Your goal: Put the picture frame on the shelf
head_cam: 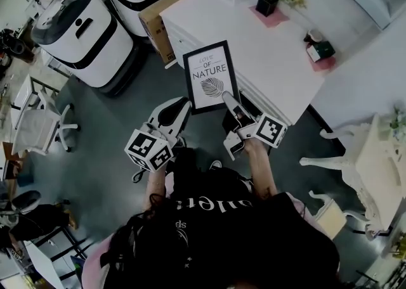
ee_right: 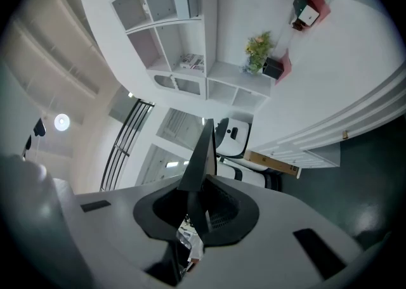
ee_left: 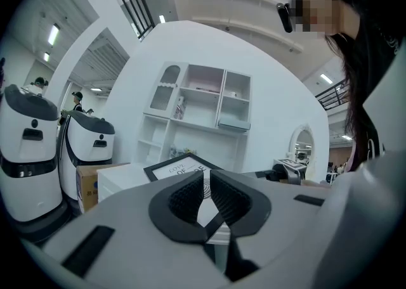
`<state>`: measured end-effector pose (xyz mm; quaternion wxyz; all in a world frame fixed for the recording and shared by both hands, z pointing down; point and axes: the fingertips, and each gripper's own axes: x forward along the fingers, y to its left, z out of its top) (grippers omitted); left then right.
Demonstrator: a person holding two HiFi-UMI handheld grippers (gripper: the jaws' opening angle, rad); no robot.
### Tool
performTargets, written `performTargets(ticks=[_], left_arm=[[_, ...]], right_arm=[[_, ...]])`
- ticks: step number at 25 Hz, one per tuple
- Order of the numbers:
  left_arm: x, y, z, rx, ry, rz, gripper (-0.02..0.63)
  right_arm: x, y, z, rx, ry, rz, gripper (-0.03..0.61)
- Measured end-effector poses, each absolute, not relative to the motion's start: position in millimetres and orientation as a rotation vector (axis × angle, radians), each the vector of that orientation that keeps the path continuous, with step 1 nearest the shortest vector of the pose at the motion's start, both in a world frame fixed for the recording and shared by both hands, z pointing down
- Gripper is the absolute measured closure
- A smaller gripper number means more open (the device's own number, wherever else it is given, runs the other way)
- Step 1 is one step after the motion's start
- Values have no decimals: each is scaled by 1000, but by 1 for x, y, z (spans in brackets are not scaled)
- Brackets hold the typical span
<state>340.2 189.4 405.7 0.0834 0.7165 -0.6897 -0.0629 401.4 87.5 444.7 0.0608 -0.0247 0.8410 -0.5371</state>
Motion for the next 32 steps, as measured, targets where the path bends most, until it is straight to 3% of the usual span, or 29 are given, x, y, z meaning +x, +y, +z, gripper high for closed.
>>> performTargets(ticks=[10,24,32], left_arm=[[286,164,410,2194,-1992,-191,572],[77,148,399,2336,-1895,-129,572],[13,138,408,2414,-1746,-139,572]], right_arm=[[341,64,449,-98,2526,-1648,506],[158,37,452,-242,2505,-1687,506],[95,28,451,-368,2475,-1667,506]])
